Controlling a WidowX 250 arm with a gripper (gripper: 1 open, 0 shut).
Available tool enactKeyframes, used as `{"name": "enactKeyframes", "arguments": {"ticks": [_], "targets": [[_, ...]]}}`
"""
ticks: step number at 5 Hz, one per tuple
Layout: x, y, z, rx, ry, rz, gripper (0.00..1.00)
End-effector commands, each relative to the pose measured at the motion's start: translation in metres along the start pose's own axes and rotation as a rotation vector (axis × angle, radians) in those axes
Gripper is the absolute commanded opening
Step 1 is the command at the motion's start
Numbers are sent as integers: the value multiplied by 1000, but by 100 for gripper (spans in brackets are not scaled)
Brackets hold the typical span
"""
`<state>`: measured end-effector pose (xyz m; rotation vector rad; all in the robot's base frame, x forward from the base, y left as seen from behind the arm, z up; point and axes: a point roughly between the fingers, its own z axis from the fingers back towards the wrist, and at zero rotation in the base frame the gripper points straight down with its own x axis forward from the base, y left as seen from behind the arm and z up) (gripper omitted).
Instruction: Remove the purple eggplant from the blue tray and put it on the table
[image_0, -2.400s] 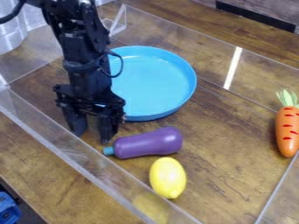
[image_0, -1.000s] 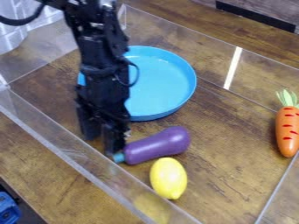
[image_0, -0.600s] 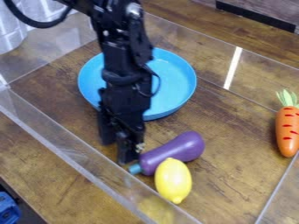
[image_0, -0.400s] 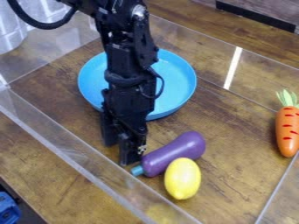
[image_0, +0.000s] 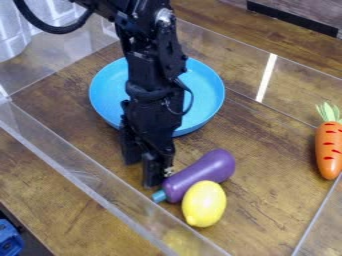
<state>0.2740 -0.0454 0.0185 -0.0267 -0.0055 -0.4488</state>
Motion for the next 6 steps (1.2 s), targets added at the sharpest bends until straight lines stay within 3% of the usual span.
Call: {"name": "enactKeyframes", "arguments": {"ticks": [1, 2, 3, 4, 6], "targets": [[10, -3, 8, 18, -39, -2, 100], [14, 0, 9, 25, -43, 5, 100], [14, -2, 9, 27, -47, 8, 0], [15, 0, 10, 32, -52, 19, 100], [20, 3, 9, 35, -62, -59, 100]]}}
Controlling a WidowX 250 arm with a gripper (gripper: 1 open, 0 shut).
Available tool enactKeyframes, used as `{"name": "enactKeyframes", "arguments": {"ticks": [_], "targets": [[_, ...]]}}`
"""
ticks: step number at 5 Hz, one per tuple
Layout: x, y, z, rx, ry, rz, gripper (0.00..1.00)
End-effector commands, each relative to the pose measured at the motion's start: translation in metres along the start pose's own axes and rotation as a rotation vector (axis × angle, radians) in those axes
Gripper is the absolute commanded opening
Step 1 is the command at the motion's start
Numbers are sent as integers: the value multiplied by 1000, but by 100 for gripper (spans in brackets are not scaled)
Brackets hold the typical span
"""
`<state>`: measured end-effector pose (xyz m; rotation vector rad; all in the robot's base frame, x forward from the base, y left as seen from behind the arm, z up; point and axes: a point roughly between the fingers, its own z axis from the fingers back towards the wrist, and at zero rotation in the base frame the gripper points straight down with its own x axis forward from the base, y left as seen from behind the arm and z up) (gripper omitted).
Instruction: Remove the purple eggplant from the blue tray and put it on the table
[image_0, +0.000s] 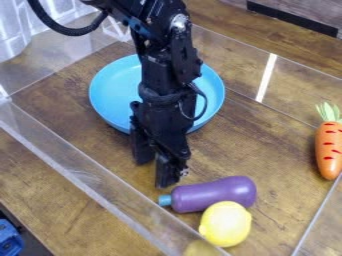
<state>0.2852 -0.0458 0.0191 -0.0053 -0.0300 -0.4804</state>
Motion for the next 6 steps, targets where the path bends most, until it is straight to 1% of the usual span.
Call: {"name": "enactKeyframes", "arguments": {"ticks": [1, 2, 3, 4, 6], "targets": [[16, -10, 8, 14, -49, 3, 100], [22, -17, 7, 20, -55, 39, 100], [28, -15, 7, 25, -57, 37, 100], [32, -16, 6, 26, -65, 46, 100], [64, -39, 6, 20, -85, -29, 100]]}}
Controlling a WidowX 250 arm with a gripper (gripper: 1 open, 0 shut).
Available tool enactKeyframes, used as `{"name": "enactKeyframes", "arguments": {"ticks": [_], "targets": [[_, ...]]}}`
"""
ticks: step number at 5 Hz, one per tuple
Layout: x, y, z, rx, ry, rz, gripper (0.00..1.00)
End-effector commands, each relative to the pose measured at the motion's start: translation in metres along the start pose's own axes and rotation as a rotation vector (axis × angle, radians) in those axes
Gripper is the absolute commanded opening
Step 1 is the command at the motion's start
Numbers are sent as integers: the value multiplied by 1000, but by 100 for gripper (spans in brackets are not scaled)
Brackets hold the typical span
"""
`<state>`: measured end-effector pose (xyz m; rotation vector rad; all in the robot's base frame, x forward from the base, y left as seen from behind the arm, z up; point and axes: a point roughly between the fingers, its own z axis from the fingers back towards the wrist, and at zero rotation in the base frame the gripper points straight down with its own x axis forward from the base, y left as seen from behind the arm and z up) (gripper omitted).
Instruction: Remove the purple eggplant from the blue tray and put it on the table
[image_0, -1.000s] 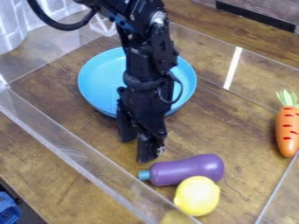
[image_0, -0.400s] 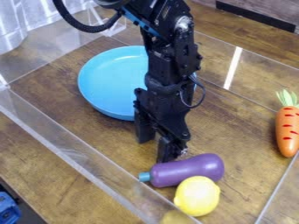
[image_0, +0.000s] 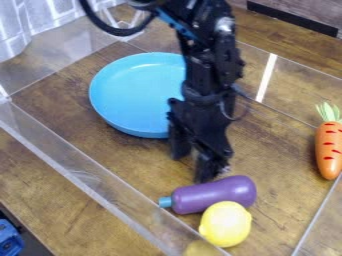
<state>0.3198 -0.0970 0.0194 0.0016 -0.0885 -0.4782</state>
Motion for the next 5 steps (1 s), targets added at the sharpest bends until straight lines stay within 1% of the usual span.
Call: {"name": "enactKeyframes", "arguments": {"ticks": [1, 2, 3, 4, 5], "targets": [[13, -6, 8, -3, -47, -113, 100], [12, 8, 8, -3, -52, -182, 0], [9, 22, 12, -13, -54, -249, 0], [17, 24, 9, -16, -56, -238, 0], [27, 19, 6, -17, -57, -253, 100]]}}
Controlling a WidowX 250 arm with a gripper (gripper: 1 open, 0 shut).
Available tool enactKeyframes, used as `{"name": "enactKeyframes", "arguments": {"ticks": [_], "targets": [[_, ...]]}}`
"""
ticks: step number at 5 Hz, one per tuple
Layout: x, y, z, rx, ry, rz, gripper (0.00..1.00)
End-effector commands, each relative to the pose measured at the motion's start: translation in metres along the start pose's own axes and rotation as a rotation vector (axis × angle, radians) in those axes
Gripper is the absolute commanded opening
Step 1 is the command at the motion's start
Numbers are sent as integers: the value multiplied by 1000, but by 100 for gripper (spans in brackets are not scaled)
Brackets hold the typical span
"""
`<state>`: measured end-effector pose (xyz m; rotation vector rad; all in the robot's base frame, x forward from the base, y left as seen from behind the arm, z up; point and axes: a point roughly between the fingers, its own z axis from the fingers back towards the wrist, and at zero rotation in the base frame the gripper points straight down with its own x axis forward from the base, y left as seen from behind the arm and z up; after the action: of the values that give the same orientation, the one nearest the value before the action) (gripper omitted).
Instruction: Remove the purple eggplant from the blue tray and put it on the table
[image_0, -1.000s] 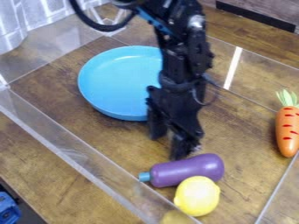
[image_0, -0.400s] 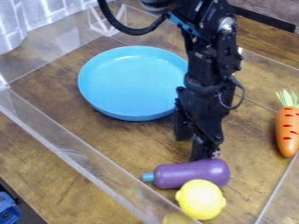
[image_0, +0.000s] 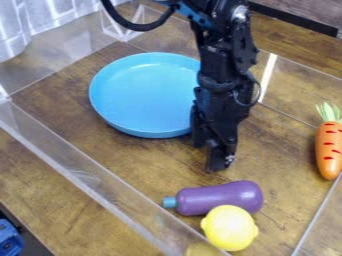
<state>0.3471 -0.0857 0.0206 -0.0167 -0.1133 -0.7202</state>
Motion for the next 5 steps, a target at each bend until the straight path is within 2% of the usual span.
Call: {"name": "enactKeyframes", "arguments": {"ticks": [1, 2, 5], "targets": [[15, -9, 4, 8, -34, -17, 100], [20, -18, 2, 6, -41, -30, 100], [22, -18, -2, -5, -61, -144, 100]]}}
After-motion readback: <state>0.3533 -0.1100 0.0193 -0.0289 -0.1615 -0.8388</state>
